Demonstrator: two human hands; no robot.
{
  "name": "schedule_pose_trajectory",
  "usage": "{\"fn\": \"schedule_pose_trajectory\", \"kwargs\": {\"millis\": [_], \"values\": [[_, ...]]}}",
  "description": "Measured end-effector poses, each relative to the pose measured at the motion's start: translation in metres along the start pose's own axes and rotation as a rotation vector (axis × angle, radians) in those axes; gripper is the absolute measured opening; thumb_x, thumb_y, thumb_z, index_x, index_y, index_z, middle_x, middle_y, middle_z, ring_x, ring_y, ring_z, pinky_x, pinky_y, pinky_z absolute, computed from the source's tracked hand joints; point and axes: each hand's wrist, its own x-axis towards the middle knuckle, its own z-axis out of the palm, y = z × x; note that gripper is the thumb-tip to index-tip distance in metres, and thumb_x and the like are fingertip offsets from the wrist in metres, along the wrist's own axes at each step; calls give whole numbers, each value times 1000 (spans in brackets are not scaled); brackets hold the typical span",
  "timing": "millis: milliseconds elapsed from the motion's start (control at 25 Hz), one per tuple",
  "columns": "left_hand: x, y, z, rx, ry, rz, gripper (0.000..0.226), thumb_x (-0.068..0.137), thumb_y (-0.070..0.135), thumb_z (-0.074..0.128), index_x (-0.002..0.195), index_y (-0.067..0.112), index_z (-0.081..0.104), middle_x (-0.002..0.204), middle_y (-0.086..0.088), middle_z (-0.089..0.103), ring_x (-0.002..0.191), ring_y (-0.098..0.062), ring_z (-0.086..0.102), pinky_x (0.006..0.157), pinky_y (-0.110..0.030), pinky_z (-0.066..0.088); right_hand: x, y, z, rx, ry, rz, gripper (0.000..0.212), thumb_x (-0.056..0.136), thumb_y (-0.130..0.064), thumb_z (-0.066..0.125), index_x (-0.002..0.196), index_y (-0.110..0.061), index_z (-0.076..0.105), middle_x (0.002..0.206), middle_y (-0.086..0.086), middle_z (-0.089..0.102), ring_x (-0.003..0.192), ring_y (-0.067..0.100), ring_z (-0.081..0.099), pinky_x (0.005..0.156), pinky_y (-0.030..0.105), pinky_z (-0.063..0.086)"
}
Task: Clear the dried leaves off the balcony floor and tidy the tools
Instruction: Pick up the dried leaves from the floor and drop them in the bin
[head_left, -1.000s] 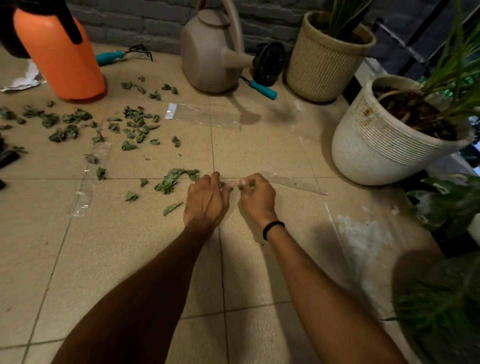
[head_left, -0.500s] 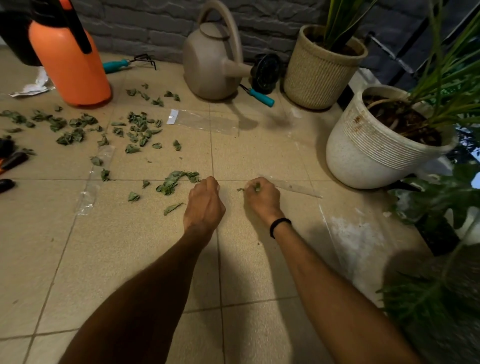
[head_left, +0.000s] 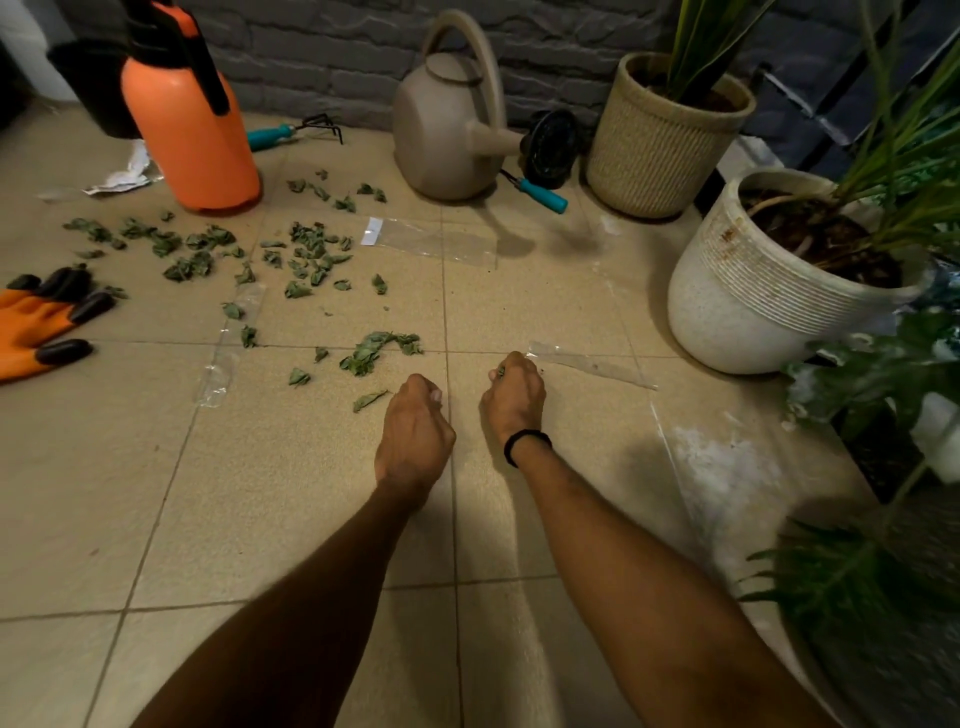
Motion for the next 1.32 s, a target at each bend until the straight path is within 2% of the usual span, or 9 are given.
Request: {"fn": "schedule_pose_trajectory", "kwargs": {"millis": [240, 320, 520, 760, 880, 960, 1080, 1200, 1320], "values": [[-20, -10, -21, -240, 137, -117, 7, 103, 16, 43, 100, 18, 49, 84, 0, 58, 71, -18, 57, 57, -33, 47, -64, -3, -17, 676, -133, 417, 9, 96, -25, 60, 96, -17, 63, 88, -3, 66, 78, 12, 61, 63, 19, 47], [-31, -15, -34, -320, 173, -168, 11, 105, 20, 42, 106, 15, 52, 87, -3, 60, 72, -19, 56, 61, -37, 48, -73, 9, -27, 831, -178, 487, 10, 97, -24, 61, 100, -15, 64, 89, 2, 66, 76, 14, 59, 65, 23, 50], [-19, -25, -46, -434, 176, -498, 27, 105, 23, 39, 109, 6, 60, 107, -20, 65, 94, -29, 60, 87, -41, 50, -56, 29, -85, 1237, -302, 658, 7, 99, -6, 54, 94, -10, 57, 72, 4, 50, 54, 9, 44, 42, 17, 36], [-9, -3, -33, -116, -40, -184, 33, 104, 41, 46, 99, 9, 55, 84, -2, 61, 78, -21, 59, 68, -34, 46, -50, 25, -89, 1355, -448, 733, 5, 95, 5, 56, 97, 2, 59, 78, 11, 52, 62, 12, 49, 48, 14, 46], [0, -1, -24, -93, -149, -176, 31, 104, 37, 45, 126, 15, 49, 97, 5, 64, 89, -18, 58, 81, -41, 48, -46, 22, -80, 1398, -471, 740, 5, 94, 6, 57, 97, 3, 59, 80, 12, 54, 65, 12, 51, 49, 15, 47], [5, -7, -19, 161, -220, -16, 40, 103, 35, 44, 138, 17, 40, 109, -4, 62, 99, -24, 58, 88, -46, 51, -44, 18, -73, 1450, -487, 758, 6, 95, 5, 56, 99, 2, 59, 81, 12, 53, 67, 12, 50, 49, 15, 46], [7, -13, -15, 481, -248, 139, 25, 104, 23, 46, 126, 12, 47, 113, -16, 60, 96, -29, 57, 81, -44, 53, -46, 7, -65, 1507, -517, 792, 7, 96, 5, 52, 100, 0, 57, 82, 11, 52, 68, 12, 49, 48, 15, 46], [5, -6, -24, 353, -147, 22, 14, 105, 17, 43, 115, 9, 49, 107, -16, 61, 87, -25, 54, 70, -38, 45, -56, -19, -54, 1504, -573, 797, 9, 98, 6, 49, 102, 0, 54, 82, 10, 49, 67, 12, 47, 46, 15, 44], [5, -12, -60, 118, 72, -273, 14, 103, 14, 48, 113, 7, 53, 108, -15, 65, 95, -29, 61, 77, -40, 50, -74, -60, -42, 1477, -677, 762, 9, 99, 6, 46, 100, 0, 52, 78, 9, 45, 64, 11, 43, 43, 14, 42]]}}
